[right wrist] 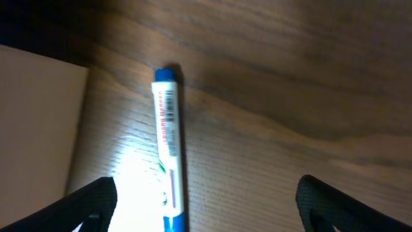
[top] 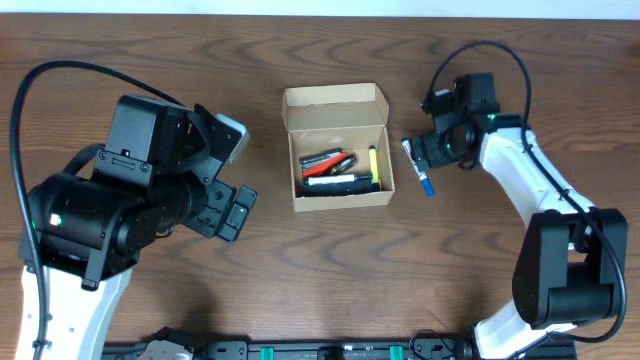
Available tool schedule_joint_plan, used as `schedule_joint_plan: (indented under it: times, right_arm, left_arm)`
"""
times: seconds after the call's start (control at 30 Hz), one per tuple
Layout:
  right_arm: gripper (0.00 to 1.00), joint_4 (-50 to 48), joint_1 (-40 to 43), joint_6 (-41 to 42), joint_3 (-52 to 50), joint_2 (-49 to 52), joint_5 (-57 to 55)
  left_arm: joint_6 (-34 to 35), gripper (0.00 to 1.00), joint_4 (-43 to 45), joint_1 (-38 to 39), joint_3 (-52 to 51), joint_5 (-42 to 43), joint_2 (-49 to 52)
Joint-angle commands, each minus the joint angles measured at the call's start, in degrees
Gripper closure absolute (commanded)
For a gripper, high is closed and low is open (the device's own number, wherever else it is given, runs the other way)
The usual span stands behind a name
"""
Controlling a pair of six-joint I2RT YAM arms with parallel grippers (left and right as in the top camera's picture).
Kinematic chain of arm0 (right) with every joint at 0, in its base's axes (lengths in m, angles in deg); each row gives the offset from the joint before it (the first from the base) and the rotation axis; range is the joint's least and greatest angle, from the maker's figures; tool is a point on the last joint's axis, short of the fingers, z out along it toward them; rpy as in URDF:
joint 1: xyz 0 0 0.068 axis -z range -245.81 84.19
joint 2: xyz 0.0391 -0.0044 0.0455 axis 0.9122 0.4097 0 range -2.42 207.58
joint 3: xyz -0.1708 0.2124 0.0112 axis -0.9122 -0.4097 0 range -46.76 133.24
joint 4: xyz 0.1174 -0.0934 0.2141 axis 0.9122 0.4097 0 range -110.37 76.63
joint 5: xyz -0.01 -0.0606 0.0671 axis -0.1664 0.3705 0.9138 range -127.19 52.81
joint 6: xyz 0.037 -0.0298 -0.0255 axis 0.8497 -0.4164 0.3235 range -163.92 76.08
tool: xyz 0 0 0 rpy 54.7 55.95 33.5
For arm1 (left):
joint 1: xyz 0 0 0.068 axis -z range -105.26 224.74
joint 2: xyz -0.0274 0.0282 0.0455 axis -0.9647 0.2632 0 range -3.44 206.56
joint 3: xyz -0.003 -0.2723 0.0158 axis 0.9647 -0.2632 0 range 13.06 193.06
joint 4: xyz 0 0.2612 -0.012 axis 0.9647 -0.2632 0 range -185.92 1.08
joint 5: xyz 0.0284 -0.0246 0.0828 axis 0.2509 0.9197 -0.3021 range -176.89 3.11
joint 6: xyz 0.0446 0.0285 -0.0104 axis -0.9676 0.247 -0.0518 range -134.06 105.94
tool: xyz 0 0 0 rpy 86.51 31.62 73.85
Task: Pack container
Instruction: 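Open the right gripper, move to the blue-capped marker and grasp it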
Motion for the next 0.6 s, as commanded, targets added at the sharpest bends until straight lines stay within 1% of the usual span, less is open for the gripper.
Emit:
schedule_joint_plan:
  times: [0.0, 0.07, 0.23, 0.3, 0.4, 0.57]
  right_arm:
    - [0.1, -2.9, -1.2, 0.8, -3.3, 0.2, -1.4]
    - [0.11, -5.1, -2.4, -0.7, -4.9, 0.2, -1.4]
    - [0.12, -8.5, -4.4, -1.1, -7.4, 0.3, -1.5]
    - [0.14, -9.6, -4.6, -1.1, -8.0, 0.6, -1.5]
    - [0.21, -10.6, -4.6, -1.1, -8.4, 1.9, -1.6]
    - [0.28, -11.5, -4.6, -1.0, -8.4, 4.2, -1.7]
  left_arm:
    - [0.7, 0.05, -0.2, -0.1, -0.1, 0.4, 0.0]
    - [0.7, 0.05, -0.2, -0.1, -0.1, 0.4, 0.0]
    - [0.7, 0.05, -0.2, -0.1, -0.1, 0.4, 0.0]
    - [0.7, 0.05, -0.2, -0.1, -0.1, 0.4, 0.0]
    - [0.7, 0.05, -0.2, -0.1, -0.1, 0.4, 0.0]
    - [0.7, 0.05, -0.2, -0.1, -0.1, 0.4, 0.0]
